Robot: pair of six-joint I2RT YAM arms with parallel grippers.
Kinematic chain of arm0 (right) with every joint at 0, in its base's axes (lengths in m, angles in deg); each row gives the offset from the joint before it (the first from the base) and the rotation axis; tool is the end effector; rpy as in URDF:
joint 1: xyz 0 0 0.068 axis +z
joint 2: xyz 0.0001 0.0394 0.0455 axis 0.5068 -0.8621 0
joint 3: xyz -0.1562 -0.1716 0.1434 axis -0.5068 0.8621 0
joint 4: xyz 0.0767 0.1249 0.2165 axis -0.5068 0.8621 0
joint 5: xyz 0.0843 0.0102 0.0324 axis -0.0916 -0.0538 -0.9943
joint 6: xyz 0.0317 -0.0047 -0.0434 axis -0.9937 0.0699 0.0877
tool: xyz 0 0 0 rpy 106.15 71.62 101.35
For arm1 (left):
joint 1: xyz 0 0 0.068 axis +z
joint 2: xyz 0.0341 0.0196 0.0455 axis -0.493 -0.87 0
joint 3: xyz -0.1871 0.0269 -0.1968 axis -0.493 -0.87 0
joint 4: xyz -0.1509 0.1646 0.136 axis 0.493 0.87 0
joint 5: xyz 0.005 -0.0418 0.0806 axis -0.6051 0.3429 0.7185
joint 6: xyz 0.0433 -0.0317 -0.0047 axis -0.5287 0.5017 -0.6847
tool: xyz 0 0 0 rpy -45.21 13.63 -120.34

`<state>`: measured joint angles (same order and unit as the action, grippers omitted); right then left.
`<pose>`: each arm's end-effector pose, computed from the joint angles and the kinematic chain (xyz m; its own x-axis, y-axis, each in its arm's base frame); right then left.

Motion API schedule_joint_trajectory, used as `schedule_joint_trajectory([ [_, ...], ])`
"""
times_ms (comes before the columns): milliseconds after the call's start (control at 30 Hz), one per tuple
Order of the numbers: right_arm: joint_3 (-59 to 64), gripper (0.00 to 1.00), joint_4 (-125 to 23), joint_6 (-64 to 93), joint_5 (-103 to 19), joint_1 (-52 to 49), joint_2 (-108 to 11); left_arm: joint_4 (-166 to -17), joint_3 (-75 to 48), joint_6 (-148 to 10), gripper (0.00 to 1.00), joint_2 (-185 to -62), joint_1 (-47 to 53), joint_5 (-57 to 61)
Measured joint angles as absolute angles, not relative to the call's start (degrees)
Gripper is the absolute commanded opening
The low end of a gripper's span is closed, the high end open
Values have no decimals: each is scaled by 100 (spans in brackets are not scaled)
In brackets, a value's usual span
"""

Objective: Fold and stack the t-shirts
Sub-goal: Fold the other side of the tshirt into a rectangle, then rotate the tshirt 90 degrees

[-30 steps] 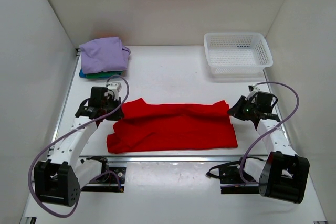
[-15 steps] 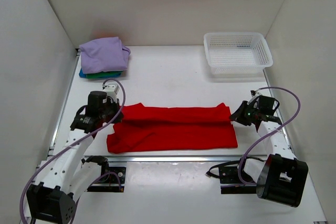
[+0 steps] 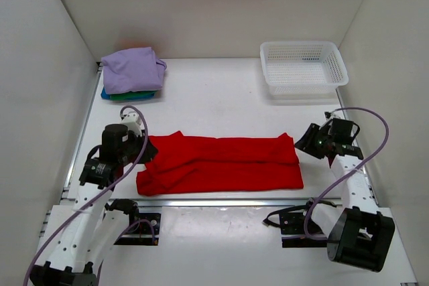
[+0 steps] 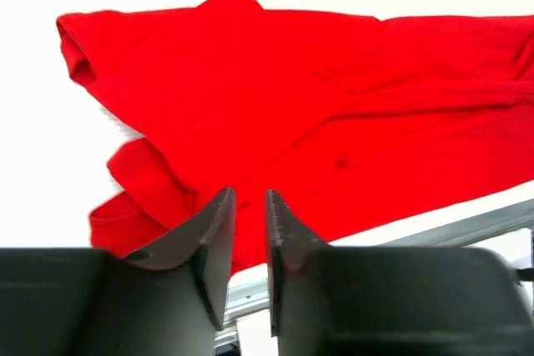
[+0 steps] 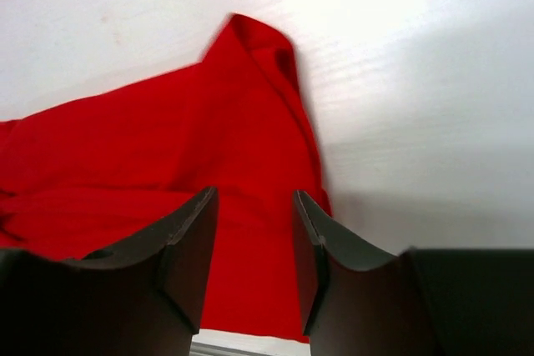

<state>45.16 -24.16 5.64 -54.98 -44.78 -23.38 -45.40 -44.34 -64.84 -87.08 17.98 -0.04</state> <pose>0.1878 -0.0350 0.2090 -0.7164 0.4412 -0.5405 0.2133 0.8761 0.4325 0.1341 -0.0339 0.2758 -0.7194 -0.1291 -0.6825 0.1332 0.9387 -0.3180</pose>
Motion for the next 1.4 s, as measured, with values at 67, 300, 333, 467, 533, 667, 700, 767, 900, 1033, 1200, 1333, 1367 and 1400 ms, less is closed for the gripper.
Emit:
schedule_joint_trajectory([
  [67,4319,38,-2449,575,-5389,-4202,-2430,-4545,-4509,-6372,25,-8682,1768,-18],
  [300,3672,0,-2923,841,-5533,-3028,-3656,-5128,-4979,-5852,12,-9760,1189,155],
  [333,3648,1,-2956,872,-5566,-2952,-3829,-5220,-5013,-5784,11,-10015,1110,184],
  [467,3594,0,-2943,977,-5573,-2819,-4463,-5624,-5031,-5618,5,-10984,880,417],
  [533,3574,0,-2910,977,-5459,-2812,-4703,-5839,-5005,-5566,5,-11571,782,549],
  [667,3521,0,-2702,857,-4904,-2736,-5055,-6037,-4589,-5529,5,-12920,673,656],
  [700,3458,0,-2593,802,-4742,-2690,-5140,-6046,-4342,-5531,5,-13185,662,664],
  [767,3301,0,-2394,675,-4480,-2556,-5319,-5989,-3549,-5590,3,-13998,636,680],
  [900,3170,0,-2193,286,-4119,-2141,-5433,-5747,-1223,-5811,4,-15862,520,653],
  [1033,3456,0,-2217,-361,-4047,-1505,-5138,-5023,2086,-6079,3,-17965,419,634],
  [1200,4177,0,-2654,-1609,-4290,-495,-4489,-4094,6619,-6149,0,-20607,395,389],
  [1333,4592,0,-3568,-2743,-4386,254,-4386,-4531,5742,-6014,2,-20218,526,22],
  [1367,4735,0,-3867,-3032,-4416,399,-4369,-4615,5456,-5985,2,-20065,566,-13],
  [1400,4870,0,-4178,-3368,-4434,541,-4356,-4601,5362,-5955,2,-20004,603,-53],
])
